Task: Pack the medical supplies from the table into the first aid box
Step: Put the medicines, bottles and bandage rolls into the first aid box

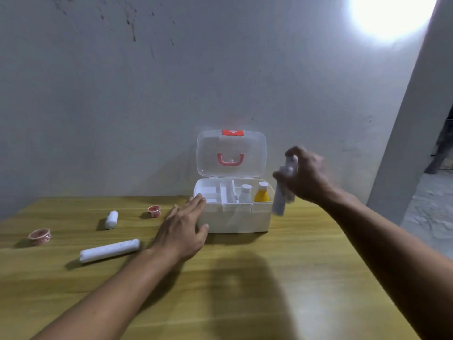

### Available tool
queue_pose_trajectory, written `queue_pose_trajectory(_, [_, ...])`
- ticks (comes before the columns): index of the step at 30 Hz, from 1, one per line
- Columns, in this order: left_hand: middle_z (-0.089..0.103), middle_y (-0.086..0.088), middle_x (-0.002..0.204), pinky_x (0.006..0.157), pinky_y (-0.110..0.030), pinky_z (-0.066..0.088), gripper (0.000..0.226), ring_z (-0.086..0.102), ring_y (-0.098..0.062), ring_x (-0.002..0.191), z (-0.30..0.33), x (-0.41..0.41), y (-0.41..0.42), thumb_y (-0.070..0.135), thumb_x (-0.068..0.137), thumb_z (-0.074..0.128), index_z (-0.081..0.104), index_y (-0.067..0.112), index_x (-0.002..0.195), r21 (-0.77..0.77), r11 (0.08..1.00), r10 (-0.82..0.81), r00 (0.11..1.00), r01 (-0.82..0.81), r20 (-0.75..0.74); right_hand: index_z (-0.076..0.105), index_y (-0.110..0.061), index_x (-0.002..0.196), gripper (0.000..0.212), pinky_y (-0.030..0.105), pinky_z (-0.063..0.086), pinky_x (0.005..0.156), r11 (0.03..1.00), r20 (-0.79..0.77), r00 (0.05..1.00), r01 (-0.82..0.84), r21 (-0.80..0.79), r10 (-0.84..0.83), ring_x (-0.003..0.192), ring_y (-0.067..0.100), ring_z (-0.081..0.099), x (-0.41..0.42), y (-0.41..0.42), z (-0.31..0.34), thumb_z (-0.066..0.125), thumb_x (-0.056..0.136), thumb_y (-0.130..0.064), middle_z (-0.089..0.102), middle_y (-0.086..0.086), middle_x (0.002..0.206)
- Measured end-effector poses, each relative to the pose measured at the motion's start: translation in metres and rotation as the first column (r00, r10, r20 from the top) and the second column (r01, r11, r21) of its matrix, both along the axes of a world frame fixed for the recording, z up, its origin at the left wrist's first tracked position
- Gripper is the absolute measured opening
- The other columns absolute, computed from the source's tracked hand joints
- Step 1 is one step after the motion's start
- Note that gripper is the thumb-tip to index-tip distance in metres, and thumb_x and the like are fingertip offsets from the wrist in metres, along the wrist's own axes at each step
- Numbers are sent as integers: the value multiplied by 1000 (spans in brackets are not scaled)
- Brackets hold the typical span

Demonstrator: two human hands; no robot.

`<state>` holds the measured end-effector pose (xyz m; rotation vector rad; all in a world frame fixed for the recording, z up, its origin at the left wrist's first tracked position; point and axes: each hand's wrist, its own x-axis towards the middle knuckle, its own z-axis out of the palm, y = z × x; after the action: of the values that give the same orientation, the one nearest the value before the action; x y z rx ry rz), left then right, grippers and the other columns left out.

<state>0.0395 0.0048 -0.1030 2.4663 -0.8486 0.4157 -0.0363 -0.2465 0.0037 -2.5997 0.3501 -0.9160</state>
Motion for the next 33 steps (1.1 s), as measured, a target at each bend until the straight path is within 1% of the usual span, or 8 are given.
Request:
queue_pose_trajectory(3, [21, 4, 159, 120, -40, 11, 65, 18, -11, 147, 1, -1, 0, 25, 89, 54, 29, 18, 149, -12, 1000, 9, 1000, -9, -14, 50, -12, 122, 53, 40, 45, 79, 1000, 212, 977, -22, 15, 18, 92, 33, 57, 15, 14, 3, 72, 79, -33, 58, 17, 112])
queue_pose_trajectory(6, [19, 6, 159, 120, -39, 10, 66, 16, -9, 148, 1, 0, 1, 24, 89, 54, 27, 19, 149, -5, 1000, 14, 999, -14, -30, 47, -9, 122, 52, 41, 45, 75, 1000, 236, 972, -8, -27, 14, 88, 38, 58, 28, 27, -10, 72, 81, -30, 55, 20, 111])
queue_pose_trajectory(13, [16, 7, 160, 121, -40, 6, 69, 12, -10, 148, 4, 0, 2, 25, 89, 54, 24, 21, 150, 27, 999, 21, 999, -20, -48, 46, -12, 116, 50, 43, 54, 70, 996, 83, 996, -4, -90, 12, 80, 34, 61, 38, 33, -58, 73, 81, -33, 58, 17, 105])
queue_pose_trajectory(16, [15, 8, 160, 121, -40, 7, 69, 12, -9, 148, 4, 1, 2, 25, 88, 54, 23, 21, 150, 24, 1000, 20, 999, -19, -46, 56, -13, 109, 40, 39, 51, 70, 996, 18, 1000, 19, -87, -18, 82, 34, 62, 37, 29, -70, 67, 83, -42, 66, 13, 100])
queue_pose_trajectory(19, [14, 7, 161, 121, -40, 8, 71, 12, -10, 148, 1, 2, 2, 25, 88, 55, 22, 21, 151, 19, 1000, 22, 999, -21, -48, 68, -17, 101, 32, 35, 40, 74, 987, 21, 998, 63, -147, -60, 90, 32, 63, 34, 27, -75, 58, 88, -44, 71, 7, 101])
queue_pose_trajectory(23, [12, 7, 161, 121, -40, 8, 73, 13, -11, 149, -1, 3, 1, 25, 88, 54, 19, 21, 151, 18, 1000, 24, 999, -23, -46, 71, -21, 103, 32, 36, 38, 83, 977, -41, 997, 49, -210, -59, 103, 28, 59, 29, 26, -83, 47, 94, -41, 70, 1, 113])
queue_pose_trajectory(28, [11, 7, 161, 122, -40, 10, 74, 14, -12, 148, -3, 2, 1, 25, 87, 54, 18, 21, 152, 15, 1000, 20, 999, -20, -37, 57, -24, 123, 38, 40, 37, 97, 962, -87, 996, -2, -271, -22, 125, 24, 46, 21, 28, -94, 40, 95, -44, 52, -4, 140])
queue_pose_trajectory(33, [11, 7, 161, 122, -39, 10, 74, 15, -12, 148, -4, 2, 0, 23, 87, 55, 19, 20, 152, 1, 1000, 15, 999, -15, -34, 20, -22, 149, 63, 38, 23, 114, 968, -177, 984, -68, -240, 25, 145, 23, 19, 14, 29, -104, 41, 95, -46, 16, 4, 160])
